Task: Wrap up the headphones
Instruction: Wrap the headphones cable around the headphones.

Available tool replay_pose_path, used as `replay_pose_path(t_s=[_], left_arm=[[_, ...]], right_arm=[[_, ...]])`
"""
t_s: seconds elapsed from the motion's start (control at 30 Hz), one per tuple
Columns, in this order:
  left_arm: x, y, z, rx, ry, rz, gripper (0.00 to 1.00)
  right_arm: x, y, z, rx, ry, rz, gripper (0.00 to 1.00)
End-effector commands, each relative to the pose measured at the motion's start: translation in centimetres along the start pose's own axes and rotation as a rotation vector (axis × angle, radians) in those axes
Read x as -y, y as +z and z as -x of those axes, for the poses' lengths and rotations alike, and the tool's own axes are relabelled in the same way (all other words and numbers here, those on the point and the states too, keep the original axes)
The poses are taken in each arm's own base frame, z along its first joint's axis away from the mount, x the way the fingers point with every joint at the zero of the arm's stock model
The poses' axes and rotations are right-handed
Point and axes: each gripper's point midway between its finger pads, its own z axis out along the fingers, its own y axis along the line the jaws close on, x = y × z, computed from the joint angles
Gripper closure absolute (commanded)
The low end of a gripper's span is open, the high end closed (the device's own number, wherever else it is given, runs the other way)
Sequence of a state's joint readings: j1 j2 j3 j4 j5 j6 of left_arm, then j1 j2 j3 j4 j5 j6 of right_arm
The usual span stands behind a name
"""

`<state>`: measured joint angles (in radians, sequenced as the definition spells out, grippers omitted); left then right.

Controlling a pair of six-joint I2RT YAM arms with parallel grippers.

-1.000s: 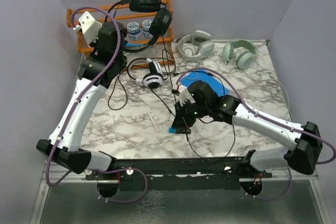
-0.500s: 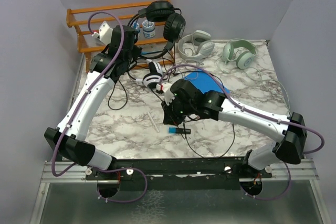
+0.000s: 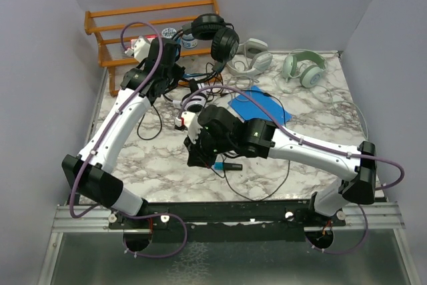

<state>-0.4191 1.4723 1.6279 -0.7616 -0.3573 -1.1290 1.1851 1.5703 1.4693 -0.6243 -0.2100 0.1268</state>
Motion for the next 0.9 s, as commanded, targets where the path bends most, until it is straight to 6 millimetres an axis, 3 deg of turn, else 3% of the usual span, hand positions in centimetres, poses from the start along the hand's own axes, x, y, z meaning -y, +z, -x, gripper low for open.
replay_pose_path(t_s=[0.0, 0.2, 0.27, 0.4, 0.57, 0.7, 0.87], left_arm=[[0.9, 1.3, -0.3, -0.007, -0.040, -0.009, 1.00], [-1.5, 2.2, 0.1, 0.051, 0.104, 0.068, 1.00], [-1.9, 1.8, 0.5, 0.100, 0.208, 0.081, 1.00], [-2.7, -0.3, 0.8, 0.229, 0.467, 0.123, 1.00], [-6.0, -1.9, 1.8, 0.309, 0.660, 0.214, 1.00], [-7.7, -2.6, 1.9, 0.306, 0.790, 0.235, 1.00], [-7.9, -3.4, 0.2, 0.218, 0.942, 0.125, 1.00]], right_arm=[[-4.0, -2.9, 3.0, 0.086, -0.101, 0.137, 0.99], [-3.8, -8.6, 7.0, 0.213, -0.144, 0.046, 0.99], [-2.8, -10.0, 7.5, 0.214, -0.164, -0.029, 0.99], [1.0, -11.8, 7.2, 0.180, -0.208, -0.245, 0.99], [4.7, -13.8, 6.8, 0.156, -0.224, -0.471, 0.99], [6.8, -15.7, 7.5, 0.206, -0.226, -0.617, 0.99], [10.2, -18.4, 8.3, 0.280, -0.197, -0.791, 0.99]])
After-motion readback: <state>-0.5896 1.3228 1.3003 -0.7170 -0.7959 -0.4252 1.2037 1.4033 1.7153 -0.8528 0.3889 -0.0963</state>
